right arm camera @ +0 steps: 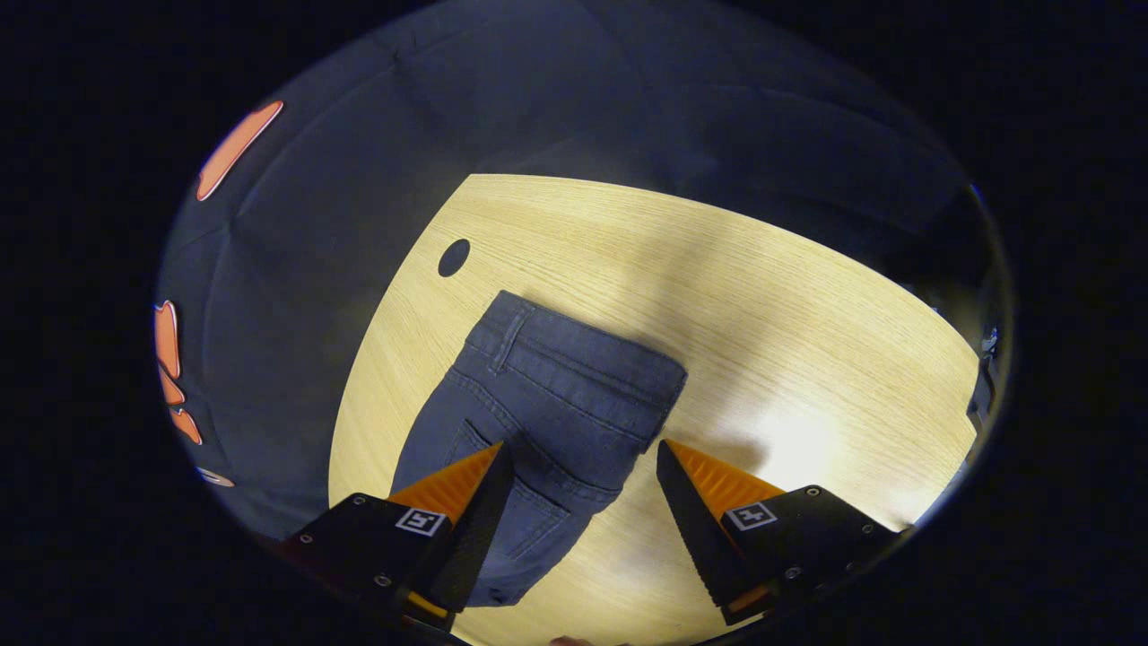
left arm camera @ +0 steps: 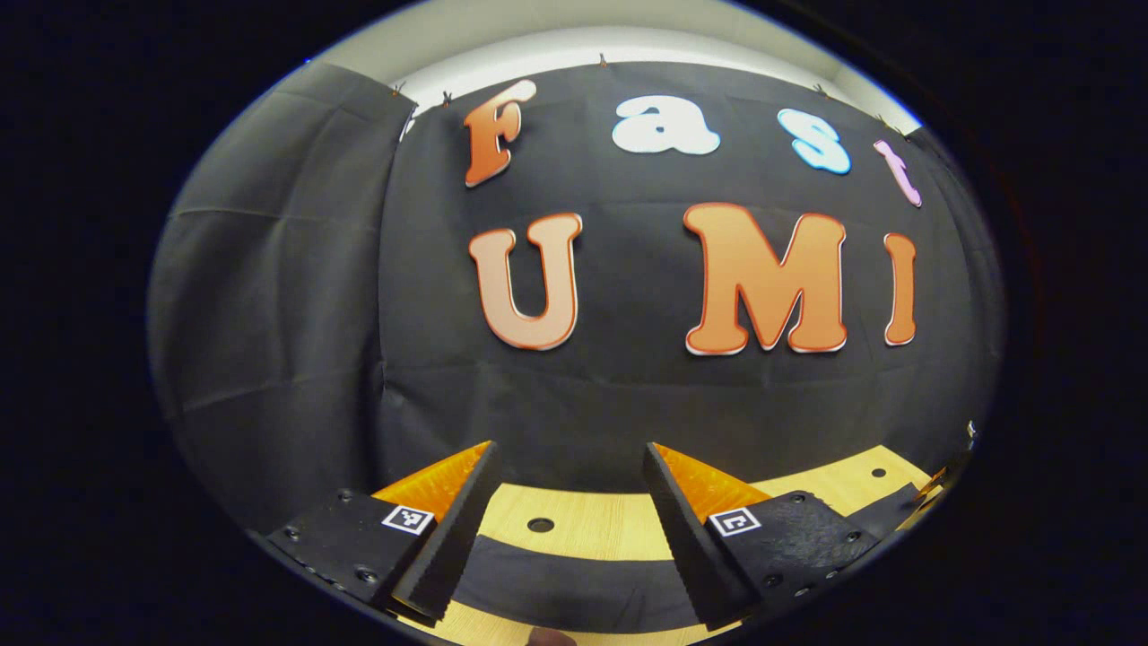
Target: Grasp the waist and the cuffs of the jeans and fold them to make the two legs overlap; first hold the waist and fold one-third of the jeans toward the cuffs, then hold the cuffs and fold the remaining one-third in the same direction to finish folding.
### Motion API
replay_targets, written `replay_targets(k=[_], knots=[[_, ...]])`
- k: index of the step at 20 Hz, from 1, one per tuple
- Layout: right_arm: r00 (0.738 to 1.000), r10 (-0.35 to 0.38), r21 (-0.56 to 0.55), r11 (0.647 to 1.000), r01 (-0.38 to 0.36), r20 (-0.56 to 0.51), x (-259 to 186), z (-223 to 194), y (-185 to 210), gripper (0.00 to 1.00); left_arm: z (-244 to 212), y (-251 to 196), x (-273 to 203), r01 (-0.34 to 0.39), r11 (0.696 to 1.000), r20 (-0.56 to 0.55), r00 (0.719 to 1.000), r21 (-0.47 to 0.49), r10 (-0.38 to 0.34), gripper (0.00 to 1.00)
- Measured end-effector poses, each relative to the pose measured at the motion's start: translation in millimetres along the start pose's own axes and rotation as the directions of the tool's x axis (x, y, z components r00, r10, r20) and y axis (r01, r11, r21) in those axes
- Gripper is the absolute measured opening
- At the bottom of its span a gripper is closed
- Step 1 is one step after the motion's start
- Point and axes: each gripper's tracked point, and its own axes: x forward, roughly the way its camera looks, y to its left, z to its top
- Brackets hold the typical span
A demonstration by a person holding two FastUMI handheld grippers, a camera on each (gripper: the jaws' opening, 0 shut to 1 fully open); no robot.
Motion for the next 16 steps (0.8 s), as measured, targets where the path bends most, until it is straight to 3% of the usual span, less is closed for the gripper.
replay_targets(k=[5,6,8,9,10,13,14,15,16], knots=[[0.999,-0.039,-0.059,0.998,0.039,-0.005,15.3,-6.9,-4.7,0.95,18.7,-38.5,-45.4,0.022,1.0,0.061,0.998,0.023,-0.023,0.93],[0.999,-0.048,-0.064,0.997,0.048,0.003,16.9,-6.1,-6.6,0.82,16.2,-45.4,-50.5,0.031,0.999,0.051,0.998,0.022,-0.032,0.93],[0.999,-0.033,-0.074,0.997,0.033,0.003,18.3,-6.0,-5.9,0.75,13.2,-61.7,-56.5,0.043,0.999,0.04,0.998,0.024,-0.044,0.95],[1.0,-0.02,-0.078,0.997,0.021,0.002,19.7,-7.2,-3.8,0.55,11.2,-66.6,-58.5,0.043,0.999,0.031,0.999,0.029,-0.044,0.95],[1.0,-0.013,-0.089,0.996,0.014,0.016,18.7,-7.0,0.4,0.44,7.1,-72.4,-59.7,0.043,0.998,0.022,0.999,0.036,-0.043,0.95],[0.996,0.024,-0.132,0.991,-0.013,0.084,12.8,-3.0,6.2,0.25,4.5,-87.1,-66.2,0.042,0.997,0.023,0.999,0.066,-0.043,0.93],[0.991,0.053,-0.139,0.99,-0.035,0.126,1.8,2.6,11.0,0.25,-3.4,-87.5,-66.9,0.041,0.997,0.008,0.999,0.07,-0.041,0.95],[0.984,0.084,-0.163,0.985,-0.058,0.16,-8.6,5.4,19.4,0.19,-10.8,-90.5,-69.0,0.048,0.997,-0.013,0.999,0.064,-0.047,0.95],[0.977,0.097,-0.194,0.979,-0.059,0.19,-18.3,8.0,27.0,0.25,-17.7,-91.9,-71.1,0.054,0.997,-0.03,0.998,0.057,-0.052,0.93]])
